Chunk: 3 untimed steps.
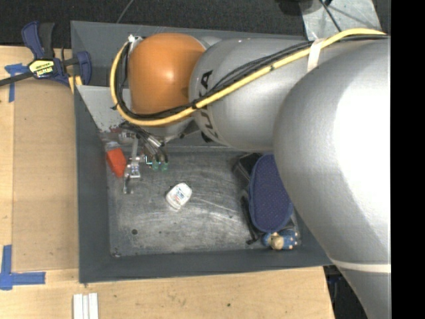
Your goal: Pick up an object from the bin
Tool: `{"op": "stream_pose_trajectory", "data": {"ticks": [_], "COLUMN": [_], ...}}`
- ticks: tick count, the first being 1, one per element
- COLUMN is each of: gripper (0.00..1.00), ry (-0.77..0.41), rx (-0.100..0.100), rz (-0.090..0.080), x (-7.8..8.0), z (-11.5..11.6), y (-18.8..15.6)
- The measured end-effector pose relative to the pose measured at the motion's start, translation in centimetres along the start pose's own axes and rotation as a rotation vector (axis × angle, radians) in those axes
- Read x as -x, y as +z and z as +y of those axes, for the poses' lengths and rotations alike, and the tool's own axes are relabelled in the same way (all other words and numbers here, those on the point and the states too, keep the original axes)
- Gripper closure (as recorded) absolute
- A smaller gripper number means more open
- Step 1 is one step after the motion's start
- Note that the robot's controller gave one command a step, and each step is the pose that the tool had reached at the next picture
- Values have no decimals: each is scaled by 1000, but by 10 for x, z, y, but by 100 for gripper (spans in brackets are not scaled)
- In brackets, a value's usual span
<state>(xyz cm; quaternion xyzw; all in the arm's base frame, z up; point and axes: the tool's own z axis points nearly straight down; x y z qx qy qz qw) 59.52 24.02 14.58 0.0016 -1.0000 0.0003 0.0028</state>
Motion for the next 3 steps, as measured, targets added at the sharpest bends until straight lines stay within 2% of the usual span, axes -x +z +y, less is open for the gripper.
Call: {"op": "stream_pose_trajectory", "data": {"ticks": [1, 2, 3], "gripper": [0, 100, 100], "ry": [-153, -153, -194], "rx": [3, 4, 3], "rz": [-12, -15, -18], "x": [18, 19, 6], "z": [-11, -10, -4], "y": [74, 71, -81]}}
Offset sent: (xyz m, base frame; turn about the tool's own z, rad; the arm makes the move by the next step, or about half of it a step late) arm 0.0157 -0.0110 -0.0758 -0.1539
